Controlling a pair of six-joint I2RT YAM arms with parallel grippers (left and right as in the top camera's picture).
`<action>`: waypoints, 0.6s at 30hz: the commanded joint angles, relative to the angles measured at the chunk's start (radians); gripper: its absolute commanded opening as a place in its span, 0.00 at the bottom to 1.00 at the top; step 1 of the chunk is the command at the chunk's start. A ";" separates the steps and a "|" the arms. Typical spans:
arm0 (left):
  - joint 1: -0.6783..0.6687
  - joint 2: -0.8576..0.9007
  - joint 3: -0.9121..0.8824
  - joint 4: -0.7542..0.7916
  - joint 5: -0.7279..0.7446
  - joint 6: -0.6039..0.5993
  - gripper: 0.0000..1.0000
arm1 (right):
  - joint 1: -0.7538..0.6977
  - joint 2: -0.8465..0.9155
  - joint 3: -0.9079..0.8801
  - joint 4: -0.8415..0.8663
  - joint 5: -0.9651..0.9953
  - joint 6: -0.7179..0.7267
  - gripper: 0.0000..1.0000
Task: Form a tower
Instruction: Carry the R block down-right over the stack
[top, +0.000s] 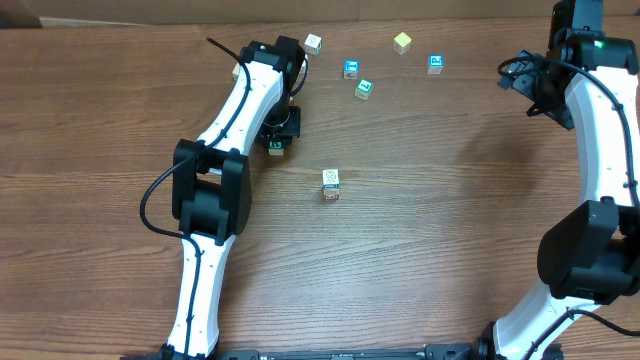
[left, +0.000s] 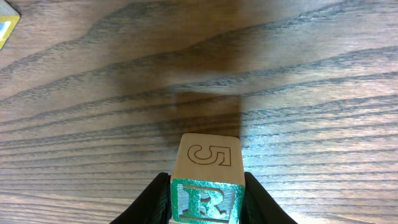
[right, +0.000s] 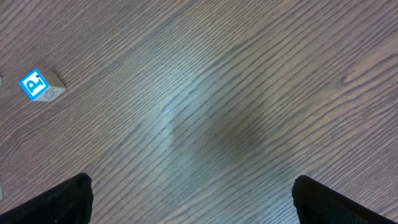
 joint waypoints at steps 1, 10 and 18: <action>-0.004 -0.013 0.028 0.003 0.048 0.021 0.27 | -0.002 -0.006 0.005 0.003 0.003 0.000 1.00; -0.008 -0.316 0.028 -0.004 0.053 -0.039 0.28 | -0.002 -0.006 0.005 0.003 0.003 0.000 1.00; -0.073 -0.476 0.028 -0.110 0.068 -0.166 0.28 | -0.002 -0.006 0.005 0.003 0.003 0.000 1.00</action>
